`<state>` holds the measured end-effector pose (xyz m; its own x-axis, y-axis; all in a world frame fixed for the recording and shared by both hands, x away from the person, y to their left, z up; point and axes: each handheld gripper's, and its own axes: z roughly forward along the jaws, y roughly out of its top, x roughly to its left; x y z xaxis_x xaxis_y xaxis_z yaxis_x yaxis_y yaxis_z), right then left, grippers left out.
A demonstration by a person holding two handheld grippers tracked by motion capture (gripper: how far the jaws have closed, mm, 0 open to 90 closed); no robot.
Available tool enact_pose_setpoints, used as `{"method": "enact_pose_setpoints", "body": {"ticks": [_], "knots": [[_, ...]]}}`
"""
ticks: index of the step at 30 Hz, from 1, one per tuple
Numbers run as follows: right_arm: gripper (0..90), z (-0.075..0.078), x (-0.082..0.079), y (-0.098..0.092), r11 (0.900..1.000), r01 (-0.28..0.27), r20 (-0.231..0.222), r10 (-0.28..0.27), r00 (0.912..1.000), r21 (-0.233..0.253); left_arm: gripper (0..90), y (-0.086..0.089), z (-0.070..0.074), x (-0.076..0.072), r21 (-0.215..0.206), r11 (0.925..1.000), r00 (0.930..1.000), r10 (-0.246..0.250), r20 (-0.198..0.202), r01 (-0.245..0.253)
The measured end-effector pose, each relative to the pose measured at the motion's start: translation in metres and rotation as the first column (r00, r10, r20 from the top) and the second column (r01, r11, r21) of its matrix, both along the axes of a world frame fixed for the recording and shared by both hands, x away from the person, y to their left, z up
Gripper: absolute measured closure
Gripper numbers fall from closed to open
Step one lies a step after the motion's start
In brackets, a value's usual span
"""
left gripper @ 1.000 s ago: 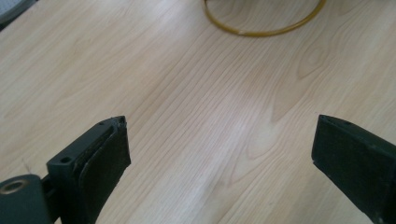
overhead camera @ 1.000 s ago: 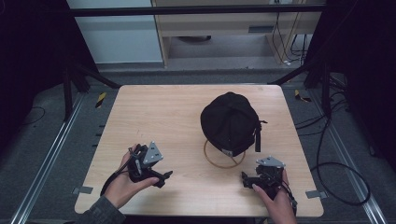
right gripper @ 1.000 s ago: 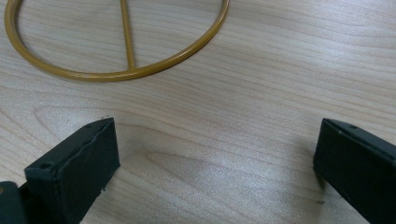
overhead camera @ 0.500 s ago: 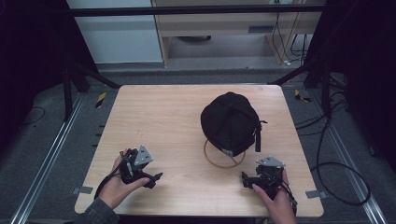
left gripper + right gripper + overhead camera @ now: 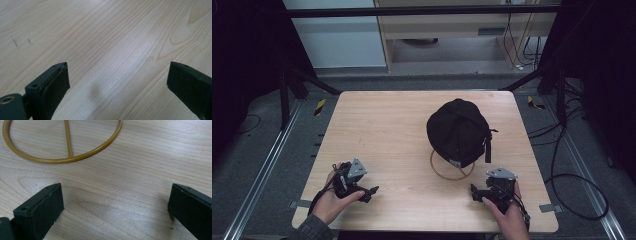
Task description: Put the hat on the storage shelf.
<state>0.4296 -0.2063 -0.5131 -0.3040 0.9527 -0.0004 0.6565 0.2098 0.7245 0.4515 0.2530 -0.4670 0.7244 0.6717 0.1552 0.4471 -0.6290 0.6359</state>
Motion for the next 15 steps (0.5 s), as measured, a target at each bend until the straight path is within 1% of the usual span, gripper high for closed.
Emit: {"method": "enact_pose_setpoints", "body": {"ticks": [3,4,9,13,15], "knots": [[0.4,0.0,0.0,0.0,1.0,0.0,0.0,0.0,1.0,0.0,3.9,0.003,-0.003,0.0,-0.009,1.0,1.0,0.004,-0.004,-0.004],[0.4,0.0,0.0,0.0,1.0,0.0,0.0,0.0,1.0,0.0,3.9,0.007,-0.005,0.001,-0.009,0.9998,0.9998,0.017,-0.008,-0.017],[0.4,0.0,0.0,0.0,1.0,0.0,0.0,0.0,1.0,0.0,3.9,0.015,-0.011,0.002,-0.016,0.9993,0.9993,0.032,-0.018,-0.033],[0.4,0.0,0.0,0.0,1.0,0.0,0.0,0.0,1.0,0.0,3.9,0.021,-0.016,0.001,-0.005,0.9992,0.9986,0.04,-0.035,-0.04],[0.4,0.0,0.0,0.0,1.0,0.0,0.0,0.0,1.0,0.0,3.8,0.025,-0.018,0.002,-0.011,0.9988,0.9982,0.047,-0.038,-0.047]]}}
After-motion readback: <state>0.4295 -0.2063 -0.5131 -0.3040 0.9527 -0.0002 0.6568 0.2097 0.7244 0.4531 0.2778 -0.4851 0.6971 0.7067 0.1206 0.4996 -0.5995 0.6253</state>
